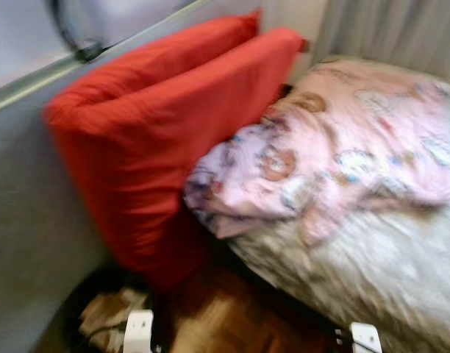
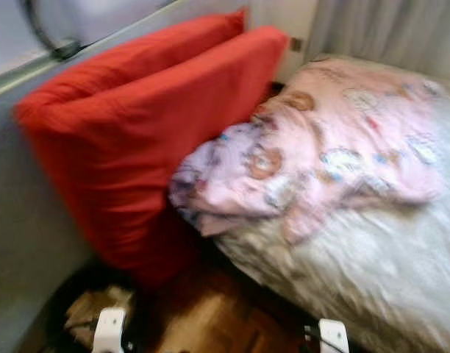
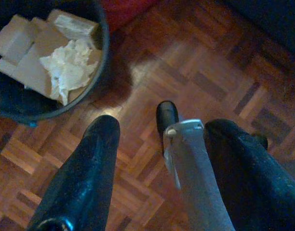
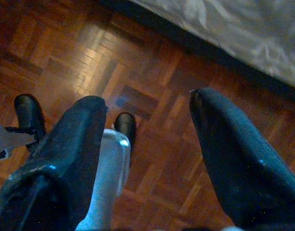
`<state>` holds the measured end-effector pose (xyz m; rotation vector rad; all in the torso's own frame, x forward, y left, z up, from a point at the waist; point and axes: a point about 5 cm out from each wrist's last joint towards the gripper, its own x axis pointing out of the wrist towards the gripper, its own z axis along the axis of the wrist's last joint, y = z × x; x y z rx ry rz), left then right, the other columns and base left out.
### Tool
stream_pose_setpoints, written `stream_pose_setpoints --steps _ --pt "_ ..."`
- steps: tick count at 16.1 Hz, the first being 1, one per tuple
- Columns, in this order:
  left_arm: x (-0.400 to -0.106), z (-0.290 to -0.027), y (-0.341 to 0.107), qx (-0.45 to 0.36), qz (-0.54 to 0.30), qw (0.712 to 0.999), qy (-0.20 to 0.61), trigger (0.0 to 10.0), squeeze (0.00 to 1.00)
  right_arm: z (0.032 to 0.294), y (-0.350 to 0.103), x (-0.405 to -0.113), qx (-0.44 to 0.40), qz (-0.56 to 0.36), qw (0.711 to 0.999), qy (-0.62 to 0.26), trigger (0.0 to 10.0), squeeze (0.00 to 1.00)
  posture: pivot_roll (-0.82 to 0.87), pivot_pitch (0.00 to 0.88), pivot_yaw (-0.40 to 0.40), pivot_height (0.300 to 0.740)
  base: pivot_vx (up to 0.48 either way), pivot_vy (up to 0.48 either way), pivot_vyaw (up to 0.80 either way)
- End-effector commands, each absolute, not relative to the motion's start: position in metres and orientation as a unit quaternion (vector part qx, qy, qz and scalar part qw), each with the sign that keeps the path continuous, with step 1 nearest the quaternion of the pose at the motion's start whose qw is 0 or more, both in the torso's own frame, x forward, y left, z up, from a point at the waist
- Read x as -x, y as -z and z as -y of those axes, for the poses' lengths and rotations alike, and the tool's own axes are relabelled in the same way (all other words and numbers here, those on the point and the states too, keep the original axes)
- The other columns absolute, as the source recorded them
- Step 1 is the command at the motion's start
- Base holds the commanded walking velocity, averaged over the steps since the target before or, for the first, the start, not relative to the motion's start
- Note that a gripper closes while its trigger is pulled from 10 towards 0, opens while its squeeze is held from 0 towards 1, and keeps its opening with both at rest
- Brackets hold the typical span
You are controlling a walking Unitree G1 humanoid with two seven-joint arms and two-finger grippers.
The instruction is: Clean up the room
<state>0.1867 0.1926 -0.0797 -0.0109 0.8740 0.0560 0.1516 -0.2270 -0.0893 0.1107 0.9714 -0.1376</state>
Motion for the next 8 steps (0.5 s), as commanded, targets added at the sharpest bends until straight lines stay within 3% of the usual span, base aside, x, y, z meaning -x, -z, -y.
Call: stream_pose_setpoints --steps 1,8 --pt "-0.1774 -0.1974 0.0837 0.002 -0.438 0.898 -0.031 10.0 0.0 0.2248 0.0896 -0.1524 -0.055 -0.466 0.881 0.065 10.0 0.0 0.02 0.097 0.024 0.74 0.255 0.0 0.8" --pt "-0.1788 -0.1978 0.083 0.0 -0.437 0.899 -0.03 10.0 0.0 0.2244 0.09 -0.1516 -0.063 -0.465 0.88 0.072 10.0 0.0 0.02 0.092 0.026 0.74 0.277 0.0 0.0"
